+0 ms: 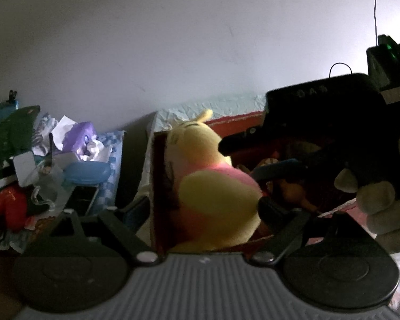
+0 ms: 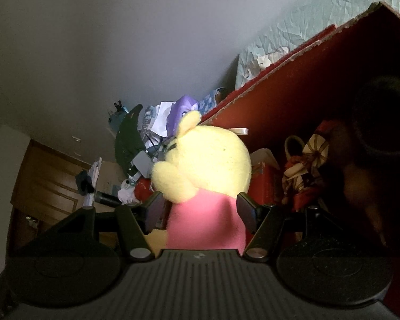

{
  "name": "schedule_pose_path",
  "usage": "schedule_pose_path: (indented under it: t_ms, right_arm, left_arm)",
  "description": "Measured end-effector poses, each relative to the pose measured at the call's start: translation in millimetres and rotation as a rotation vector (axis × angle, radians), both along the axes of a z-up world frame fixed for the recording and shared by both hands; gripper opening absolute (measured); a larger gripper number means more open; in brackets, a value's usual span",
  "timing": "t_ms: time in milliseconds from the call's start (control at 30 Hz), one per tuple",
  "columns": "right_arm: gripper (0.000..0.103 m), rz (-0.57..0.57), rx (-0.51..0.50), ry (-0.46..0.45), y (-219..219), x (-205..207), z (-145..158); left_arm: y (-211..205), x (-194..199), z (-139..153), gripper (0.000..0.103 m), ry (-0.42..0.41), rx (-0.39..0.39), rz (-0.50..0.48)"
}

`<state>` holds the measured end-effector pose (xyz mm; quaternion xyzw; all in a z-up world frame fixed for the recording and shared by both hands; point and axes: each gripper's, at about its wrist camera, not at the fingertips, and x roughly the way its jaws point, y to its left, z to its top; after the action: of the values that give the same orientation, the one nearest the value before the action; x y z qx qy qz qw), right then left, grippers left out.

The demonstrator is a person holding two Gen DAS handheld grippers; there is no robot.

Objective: Organize objects
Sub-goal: 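Lift the Pooh plush with the right gripper and carry it over the red box, then lower the Pooh plush into the red box and open the right gripper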

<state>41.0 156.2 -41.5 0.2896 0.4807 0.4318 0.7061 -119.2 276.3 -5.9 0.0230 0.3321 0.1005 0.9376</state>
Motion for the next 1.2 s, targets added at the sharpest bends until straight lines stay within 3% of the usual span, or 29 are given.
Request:
schedule_pose_path:
  t_ms: [300, 367, 567, 833, 1200]
  right_arm:
    - [0.055, 0.012, -0.067, -0.014, 11.3, -9.7, -9.6]
    - [0.049, 0.016, -0.085, -0.011, 17.0, -10.2, -14.0]
    - [0.050, 0.020, -0.088, -0.014, 22.2, -8.8, -15.2]
    - [0.056, -0.033, -0.078, -0.025, 1.0, -15.3, -6.3]
    - [0.057, -0.113, -0.080, -0.130, -53.4, -31.0, 14.1]
  left_arm:
    - [-8.0, -7.5, -0.4, 0.089, 0.001, -0.015, 0.016]
    - [-7.7, -10.2, 0.3, 0.089, -0.002, -0.014, 0.026]
    - [-5.9, -14.9, -2.3, 0.089, 0.003, -0.017, 0.054]
    - [0.4, -8.1, -3.3, 0.089, 0.020, -0.085, 0.082]
    - [-25.2, -0.7, 6.2, 0.089, 0.008, -0.102, 0.000]
